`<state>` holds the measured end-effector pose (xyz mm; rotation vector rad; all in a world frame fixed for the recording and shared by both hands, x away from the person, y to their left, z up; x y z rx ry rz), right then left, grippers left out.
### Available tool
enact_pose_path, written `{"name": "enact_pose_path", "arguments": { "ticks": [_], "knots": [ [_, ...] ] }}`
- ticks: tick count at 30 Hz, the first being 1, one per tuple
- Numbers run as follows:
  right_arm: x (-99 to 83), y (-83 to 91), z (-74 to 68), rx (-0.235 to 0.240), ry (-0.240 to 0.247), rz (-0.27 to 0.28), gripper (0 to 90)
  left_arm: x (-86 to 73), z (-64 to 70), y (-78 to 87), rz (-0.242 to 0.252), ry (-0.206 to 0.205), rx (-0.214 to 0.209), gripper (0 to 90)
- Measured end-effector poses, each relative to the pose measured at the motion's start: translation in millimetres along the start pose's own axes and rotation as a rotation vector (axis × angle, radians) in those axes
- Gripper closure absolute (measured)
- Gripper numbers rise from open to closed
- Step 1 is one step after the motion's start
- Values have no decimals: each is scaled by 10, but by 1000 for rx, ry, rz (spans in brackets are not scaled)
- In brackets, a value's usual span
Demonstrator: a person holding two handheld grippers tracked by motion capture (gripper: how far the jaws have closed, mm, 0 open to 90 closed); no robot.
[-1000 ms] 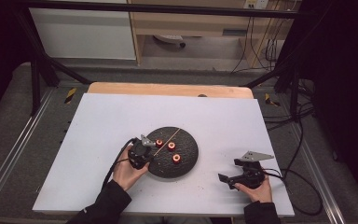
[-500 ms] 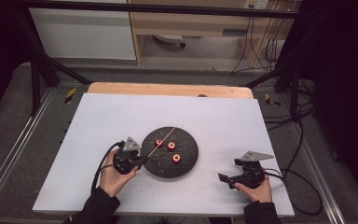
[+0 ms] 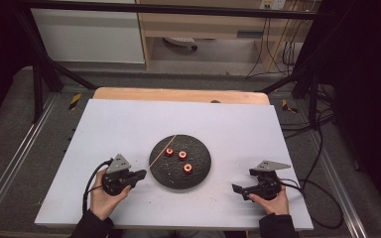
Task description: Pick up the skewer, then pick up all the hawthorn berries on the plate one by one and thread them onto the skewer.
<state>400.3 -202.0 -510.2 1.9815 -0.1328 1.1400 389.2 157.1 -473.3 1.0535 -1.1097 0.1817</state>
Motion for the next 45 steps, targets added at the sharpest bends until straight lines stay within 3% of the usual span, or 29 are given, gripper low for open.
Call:
{"name": "enact_pose_path", "arguments": {
  "ticks": [3, 12, 22, 27, 37, 45],
  "knots": [
    [13, -2, -15, -2, -2, 1, 14, -59, -36, 38, 23, 18, -11, 879],
    [55, -54, -83, -6, -7, -25, 13, -213, -140, 105, 45, 20, -4, 879],
    [215, -200, -216, -15, 4, -38, 7, -285, -189, 127, 40, 38, -32, 879],
    [384, -310, -369, -12, 57, -65, 10, -301, -196, 124, 37, 38, -28, 879],
    [657, -475, -593, -10, 106, -92, 17, -302, -188, 124, 40, 33, -29, 879],
    [854, -641, -767, -12, 166, -165, 41, -305, -178, 122, 36, 26, -30, 879]
  ]
}}
Point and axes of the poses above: each handheld gripper's, and its own axes: y roughly backward along the jaws, x roughly out of its top, z roughly to its right, the point moved 9 cm from there along -y, roughly forward along the jaws, and after that the axes turned 5 degrees about x, right-handed, at the moved point
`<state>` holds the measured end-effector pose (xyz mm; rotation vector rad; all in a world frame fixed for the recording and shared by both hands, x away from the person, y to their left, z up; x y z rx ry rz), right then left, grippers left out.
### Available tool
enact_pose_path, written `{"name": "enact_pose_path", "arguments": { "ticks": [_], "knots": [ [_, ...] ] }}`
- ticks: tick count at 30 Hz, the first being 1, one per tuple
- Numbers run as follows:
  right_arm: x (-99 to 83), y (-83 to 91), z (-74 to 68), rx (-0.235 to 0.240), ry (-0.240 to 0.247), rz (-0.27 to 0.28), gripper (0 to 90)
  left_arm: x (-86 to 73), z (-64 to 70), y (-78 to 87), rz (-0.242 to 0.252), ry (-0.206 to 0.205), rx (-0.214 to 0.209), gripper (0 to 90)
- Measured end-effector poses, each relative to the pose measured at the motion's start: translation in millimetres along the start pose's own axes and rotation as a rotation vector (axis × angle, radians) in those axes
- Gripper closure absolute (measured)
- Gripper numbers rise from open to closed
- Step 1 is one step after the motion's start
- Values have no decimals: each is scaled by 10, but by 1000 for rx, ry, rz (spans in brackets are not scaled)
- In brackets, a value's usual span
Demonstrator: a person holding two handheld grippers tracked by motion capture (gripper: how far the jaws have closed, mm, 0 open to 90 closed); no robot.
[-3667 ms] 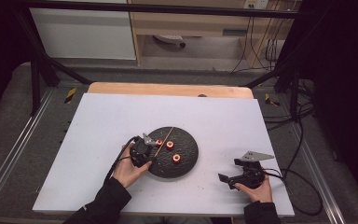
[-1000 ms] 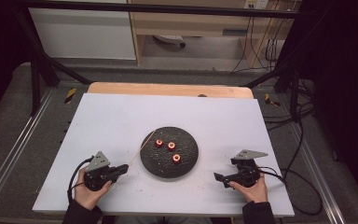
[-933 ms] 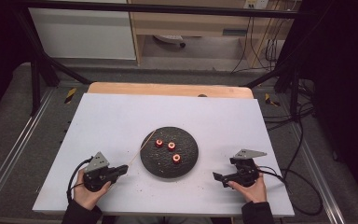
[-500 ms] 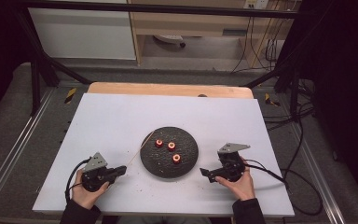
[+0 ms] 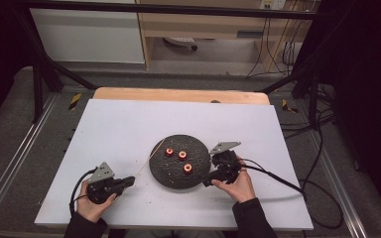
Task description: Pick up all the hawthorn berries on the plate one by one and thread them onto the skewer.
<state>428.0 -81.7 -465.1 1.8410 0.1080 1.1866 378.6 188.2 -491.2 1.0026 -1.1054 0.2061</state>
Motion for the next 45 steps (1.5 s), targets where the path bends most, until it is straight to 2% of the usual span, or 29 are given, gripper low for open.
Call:
{"name": "enact_pose_path", "arguments": {
  "ticks": [2, 4, 6, 13, 15, 18, 23, 27, 28, 33, 36, 45],
  "knots": [
    [62, -27, -20, -9, 20, -20, 54, 1, 4, -2, 0, -2, -2, 879],
    [144, -79, -52, 3, 36, -40, 70, 2, 5, -1, 0, 0, -2, 880],
    [169, -99, -58, 6, 42, -45, 79, 3, 5, 0, 1, 1, -1, 879],
    [274, -254, -151, 29, 74, -120, 143, -4, 12, -9, -4, -4, -2, 879],
    [290, -301, -173, 41, 69, -132, 169, -8, 22, -10, -6, -5, -6, 880],
    [293, -371, -190, 47, 72, -171, 195, -17, 34, -18, -11, -13, -7, 879],
    [305, -462, -216, 65, 63, -203, 257, -22, 43, -25, -14, -16, -8, 879],
    [318, -508, -228, 68, 78, -234, 336, -26, 45, -26, -15, -18, -9, 879],
    [324, -516, -238, 73, 67, -240, 352, -25, 46, -25, -15, -17, -9, 880],
    [303, -530, -205, 73, 65, -282, 445, -30, 53, -33, -18, -20, -9, 880],
    [274, -547, -186, 70, 70, -312, 469, -31, 60, -37, -20, -23, -12, 879],
    [240, -618, -126, 73, 75, -353, 554, -30, 63, -40, -21, -25, -12, 880]
  ]
}}
Point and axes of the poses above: each handheld gripper's, and its own axes: y roughly backward along the jaws, x roughly out of its top, z roughly to its right, the point moved 9 cm from there along -y, roughly forward along the jaws, and after that the axes turned 5 degrees about x, right-handed, at the moved point
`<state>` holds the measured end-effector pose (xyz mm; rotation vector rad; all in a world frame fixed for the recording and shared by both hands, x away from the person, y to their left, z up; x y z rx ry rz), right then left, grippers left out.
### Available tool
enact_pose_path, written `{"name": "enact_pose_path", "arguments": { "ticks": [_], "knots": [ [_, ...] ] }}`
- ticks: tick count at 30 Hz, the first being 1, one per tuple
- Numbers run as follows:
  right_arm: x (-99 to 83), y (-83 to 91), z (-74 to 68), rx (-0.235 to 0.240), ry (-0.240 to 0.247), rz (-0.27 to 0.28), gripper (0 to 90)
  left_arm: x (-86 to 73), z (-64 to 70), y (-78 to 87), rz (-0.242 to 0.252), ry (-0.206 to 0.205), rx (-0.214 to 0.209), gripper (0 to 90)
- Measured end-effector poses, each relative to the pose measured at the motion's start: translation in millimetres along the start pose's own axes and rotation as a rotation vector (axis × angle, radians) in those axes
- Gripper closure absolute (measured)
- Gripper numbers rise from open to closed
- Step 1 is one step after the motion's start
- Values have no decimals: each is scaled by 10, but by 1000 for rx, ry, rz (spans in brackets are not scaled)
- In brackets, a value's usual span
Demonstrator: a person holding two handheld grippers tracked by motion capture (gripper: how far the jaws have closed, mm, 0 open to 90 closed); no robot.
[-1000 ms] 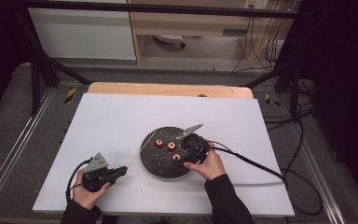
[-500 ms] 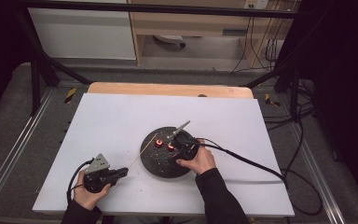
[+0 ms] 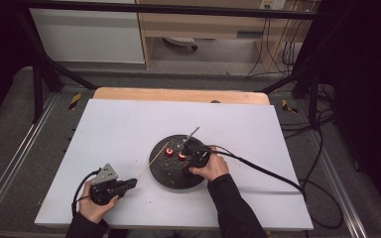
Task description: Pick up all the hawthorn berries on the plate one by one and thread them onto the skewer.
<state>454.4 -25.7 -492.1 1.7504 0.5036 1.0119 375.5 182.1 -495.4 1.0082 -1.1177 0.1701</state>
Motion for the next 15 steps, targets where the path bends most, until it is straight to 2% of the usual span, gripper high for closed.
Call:
{"name": "enact_pose_path", "arguments": {
  "ticks": [3, 8, 13, 15],
  "knots": [
    [3, -10, 1, 6, -5, 0, 596, 0, 2, 0, 0, -2, -1, 879],
    [2, 12, -8, 16, -26, -4, 601, 1, 4, 1, 1, -3, 1, 879],
    [36, 110, -23, 28, -54, 45, 603, 5, 18, -1, 4, -7, -1, 879],
    [49, 196, -20, 30, -72, 81, 603, 4, 24, -2, 4, -9, -2, 879]
  ]
}}
Point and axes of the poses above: each handheld gripper's, and its own axes: y roughly backward along the jaws, x roughly out of its top, z roughly to its right, the point moved 9 cm from there along -y, roughly forward along the jaws, and after that the axes turned 5 degrees about x, right-handed, at the moved point
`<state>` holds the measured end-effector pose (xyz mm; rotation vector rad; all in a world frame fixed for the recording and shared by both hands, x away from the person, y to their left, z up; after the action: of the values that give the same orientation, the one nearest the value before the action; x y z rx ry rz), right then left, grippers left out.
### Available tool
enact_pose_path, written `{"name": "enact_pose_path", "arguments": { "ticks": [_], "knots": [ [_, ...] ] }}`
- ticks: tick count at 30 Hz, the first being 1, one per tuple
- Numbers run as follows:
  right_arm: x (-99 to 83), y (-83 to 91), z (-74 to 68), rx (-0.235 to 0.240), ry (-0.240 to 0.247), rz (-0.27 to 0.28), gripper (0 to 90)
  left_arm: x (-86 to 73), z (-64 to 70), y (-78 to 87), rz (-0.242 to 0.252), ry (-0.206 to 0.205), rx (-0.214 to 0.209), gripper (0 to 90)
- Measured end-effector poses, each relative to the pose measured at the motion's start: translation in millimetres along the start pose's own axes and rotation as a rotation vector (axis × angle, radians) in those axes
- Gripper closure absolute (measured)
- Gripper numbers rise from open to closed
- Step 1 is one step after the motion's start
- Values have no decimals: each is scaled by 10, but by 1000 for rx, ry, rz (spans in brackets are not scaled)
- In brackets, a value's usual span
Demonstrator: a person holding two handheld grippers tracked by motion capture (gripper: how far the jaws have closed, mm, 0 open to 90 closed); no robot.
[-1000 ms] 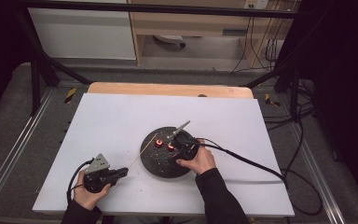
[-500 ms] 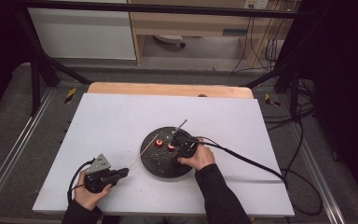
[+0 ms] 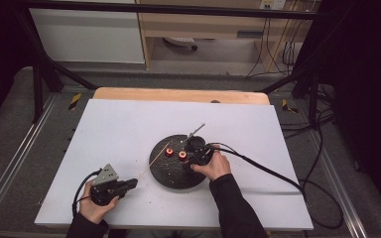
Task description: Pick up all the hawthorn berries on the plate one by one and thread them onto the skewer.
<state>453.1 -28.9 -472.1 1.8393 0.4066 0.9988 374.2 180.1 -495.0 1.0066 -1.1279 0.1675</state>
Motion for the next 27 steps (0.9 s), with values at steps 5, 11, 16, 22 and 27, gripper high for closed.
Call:
{"name": "enact_pose_path", "arguments": {
  "ticks": [5, 11, 16, 22, 27],
  "knots": [
    [24, 138, 6, 7, -38, 87, 605, 2, 26, -10, 2, -3, -3, 879],
    [-3, 230, 22, 17, -73, 175, 606, 7, 40, -17, 7, -2, -2, 879],
    [-25, 306, 25, 29, -103, 280, 606, 15, 59, -28, 11, 3, -4, 879],
    [-78, 405, 39, 52, -186, 443, 607, 37, 90, -41, 22, 1, -5, 879],
    [-126, 431, 49, 66, -232, 531, 608, 55, 128, -54, 31, -4, -5, 879]
  ]
}}
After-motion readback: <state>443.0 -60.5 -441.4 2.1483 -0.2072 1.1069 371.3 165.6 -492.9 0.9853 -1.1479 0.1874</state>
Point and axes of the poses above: each handheld gripper's, and its own axes: y roughly backward along the jaws, x roughly out of its top, z roughly to its right, the point moved 9 cm from there along -y, roughly forward along the jaws, and after that the axes turned 5 degrees about x, right-handed, at the moved point
